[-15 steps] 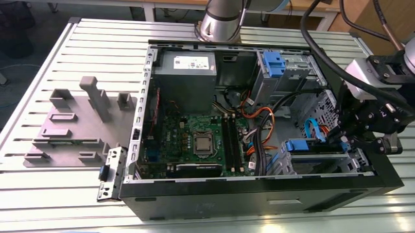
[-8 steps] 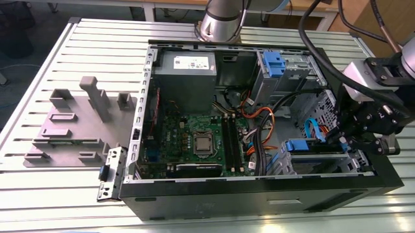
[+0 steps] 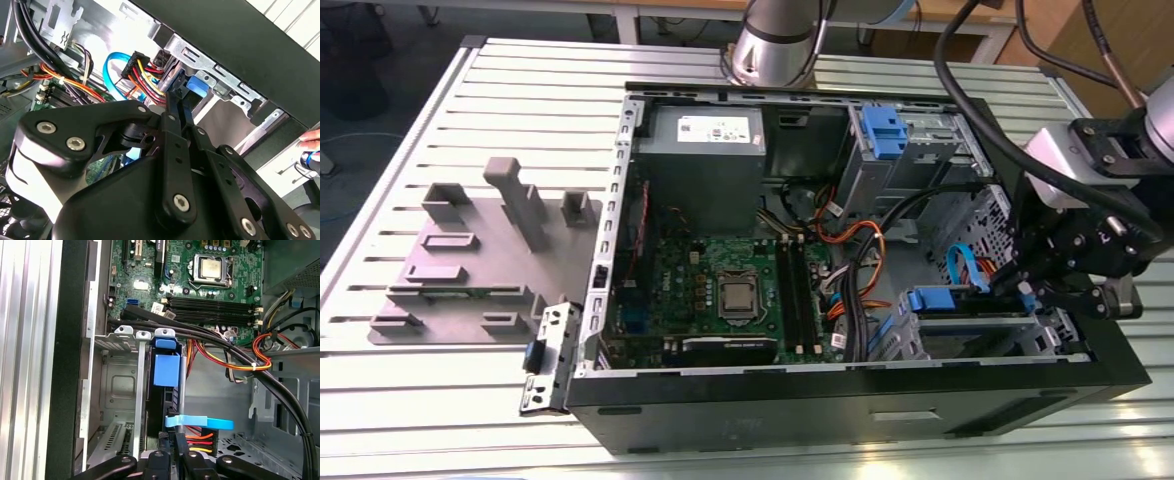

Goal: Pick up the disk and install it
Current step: 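Insert the second disk wire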

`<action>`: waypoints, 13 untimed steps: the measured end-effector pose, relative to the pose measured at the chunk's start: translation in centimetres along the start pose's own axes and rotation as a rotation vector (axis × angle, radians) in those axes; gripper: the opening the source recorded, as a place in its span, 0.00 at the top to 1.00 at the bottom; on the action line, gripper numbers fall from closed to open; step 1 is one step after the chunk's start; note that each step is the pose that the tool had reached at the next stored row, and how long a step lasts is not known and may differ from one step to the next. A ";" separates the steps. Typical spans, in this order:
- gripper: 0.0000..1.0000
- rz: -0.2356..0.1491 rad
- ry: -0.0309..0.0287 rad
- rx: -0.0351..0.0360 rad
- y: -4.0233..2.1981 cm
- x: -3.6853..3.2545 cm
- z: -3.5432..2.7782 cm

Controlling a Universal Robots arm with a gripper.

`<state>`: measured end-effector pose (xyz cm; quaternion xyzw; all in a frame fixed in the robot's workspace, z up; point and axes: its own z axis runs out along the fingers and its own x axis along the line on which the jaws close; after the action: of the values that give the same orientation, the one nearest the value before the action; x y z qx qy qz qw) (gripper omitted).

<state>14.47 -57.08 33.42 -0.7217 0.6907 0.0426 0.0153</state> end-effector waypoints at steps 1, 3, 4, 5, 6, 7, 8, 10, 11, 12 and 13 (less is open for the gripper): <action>0.84 0.002 -0.0001 0.0002 0.00 0.00 0.00; 0.84 0.011 0.0001 0.0010 -0.02 0.00 -0.03; 0.84 0.019 -0.0001 0.0016 -0.03 0.00 -0.04; 0.84 0.028 -0.0004 0.0023 -0.04 0.00 -0.04; 0.84 0.038 -0.0007 0.0032 -0.05 0.00 -0.04; 0.84 0.043 -0.0008 0.0036 -0.05 0.00 -0.04; 0.84 0.045 -0.0009 0.0037 -0.05 0.00 -0.04; 0.84 0.045 -0.0010 0.0038 -0.05 0.00 -0.04; 0.84 0.045 -0.0010 0.0038 -0.05 0.00 -0.04; 0.84 0.045 -0.0010 0.0038 -0.05 0.00 -0.04; 0.84 0.048 -0.0012 0.0040 -0.05 0.00 -0.04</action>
<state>14.52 -57.08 33.45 -0.7050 0.7078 0.0420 0.0162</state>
